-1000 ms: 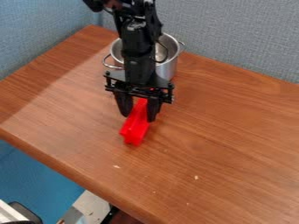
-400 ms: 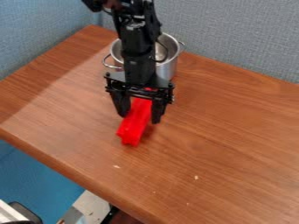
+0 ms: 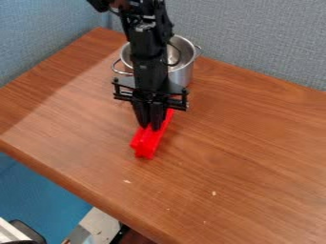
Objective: Put the red object in the metal pot
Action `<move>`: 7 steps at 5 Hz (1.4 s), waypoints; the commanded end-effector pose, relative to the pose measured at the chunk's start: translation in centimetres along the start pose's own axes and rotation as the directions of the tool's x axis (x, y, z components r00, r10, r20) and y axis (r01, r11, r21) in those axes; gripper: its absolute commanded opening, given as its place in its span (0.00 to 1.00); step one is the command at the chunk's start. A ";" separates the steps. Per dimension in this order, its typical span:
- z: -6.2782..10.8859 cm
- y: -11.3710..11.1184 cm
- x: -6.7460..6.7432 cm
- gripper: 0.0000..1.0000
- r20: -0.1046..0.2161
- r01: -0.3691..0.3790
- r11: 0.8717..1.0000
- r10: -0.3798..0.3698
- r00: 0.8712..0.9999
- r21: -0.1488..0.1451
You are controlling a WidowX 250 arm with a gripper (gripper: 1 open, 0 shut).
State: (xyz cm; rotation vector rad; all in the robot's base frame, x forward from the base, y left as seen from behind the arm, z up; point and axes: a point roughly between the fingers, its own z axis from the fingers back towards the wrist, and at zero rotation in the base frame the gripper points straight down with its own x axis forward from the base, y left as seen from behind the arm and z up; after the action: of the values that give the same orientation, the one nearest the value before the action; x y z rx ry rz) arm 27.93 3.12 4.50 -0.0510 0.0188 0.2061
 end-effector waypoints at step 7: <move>0.8 0.1 0.2 0.00 0.016 -0.025 0.999 0.026 1.000 -0.042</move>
State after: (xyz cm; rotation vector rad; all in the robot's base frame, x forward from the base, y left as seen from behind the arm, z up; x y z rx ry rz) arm 27.76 2.89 4.51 -0.0863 0.0290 0.2145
